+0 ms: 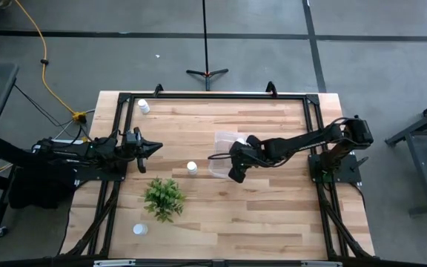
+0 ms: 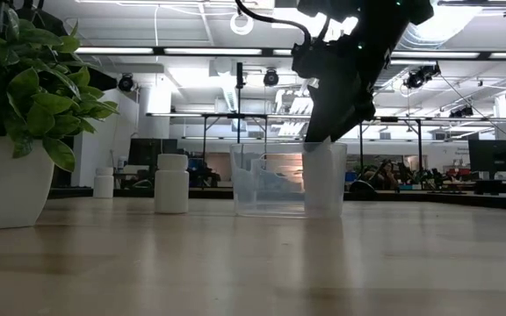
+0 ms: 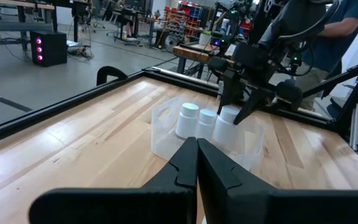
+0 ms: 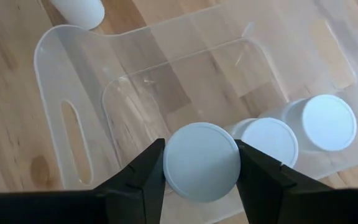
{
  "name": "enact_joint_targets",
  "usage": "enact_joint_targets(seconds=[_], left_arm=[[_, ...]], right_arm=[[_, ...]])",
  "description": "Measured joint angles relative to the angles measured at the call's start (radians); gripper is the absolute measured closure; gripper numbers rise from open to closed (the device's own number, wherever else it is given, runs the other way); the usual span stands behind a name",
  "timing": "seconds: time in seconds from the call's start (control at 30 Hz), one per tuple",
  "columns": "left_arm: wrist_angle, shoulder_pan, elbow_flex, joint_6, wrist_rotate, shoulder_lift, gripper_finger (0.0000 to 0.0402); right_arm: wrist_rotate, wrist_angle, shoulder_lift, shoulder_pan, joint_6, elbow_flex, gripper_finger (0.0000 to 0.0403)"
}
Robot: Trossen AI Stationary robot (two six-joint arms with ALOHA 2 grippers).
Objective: Pick and place pill bottles into a basket
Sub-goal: Put the white medicine bottle into the transparent bin
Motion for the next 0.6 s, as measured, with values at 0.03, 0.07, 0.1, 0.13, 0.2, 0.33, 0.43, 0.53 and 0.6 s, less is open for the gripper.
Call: enact_joint_targets(seconds=[0.03, 0.07, 0.1, 0.13, 0.2, 0.33, 0.43, 0.53, 0.6], left_arm=[[0.000, 0.000, 0.000, 0.000, 0.000, 0.000, 0.0355], [0.000, 0.000, 0.000, 0.000, 0.000, 0.000, 0.0355], [0.000, 0.000, 0.000, 0.000, 0.000, 0.000, 0.0355], [0.000, 0.000, 0.000, 0.000, 0.000, 0.000, 0.0355], [0.000, 0.000, 0.000, 0.000, 0.000, 0.000, 0.0355], [0.000, 0.000, 0.000, 0.000, 0.000, 0.000, 0.0355], [0.000, 0.000, 0.000, 0.000, 0.000, 0.000, 0.0355], [0.000, 0.000, 0.000, 0.003, 0.000, 0.000, 0.0355], [0.000, 0.000, 0.000, 0.005, 0.000, 0.000, 0.0355]], right_arm=[[0.001, 0.000, 0.000, 0.000, 0.000, 0.000, 0.0251], [0.000, 0.001, 0.000, 0.000, 0.000, 0.000, 0.0253], [-0.003, 0.003, 0.000, 0.000, 0.001, 0.000, 0.0253], [-0.013, 0.009, 0.000, 0.000, 0.001, -0.002, 0.0253], [-0.023, 0.043, 0.000, 0.001, 0.011, -0.020, 0.0253], [-0.005, 0.060, 0.000, 0.019, 0.041, -0.049, 0.0251], [0.002, 0.062, 0.000, 0.030, 0.052, -0.052, 0.0253], [0.002, 0.062, 0.000, 0.037, 0.053, -0.052, 0.0253], [0.008, 0.062, 0.000, 0.039, 0.053, -0.052, 0.0252]])
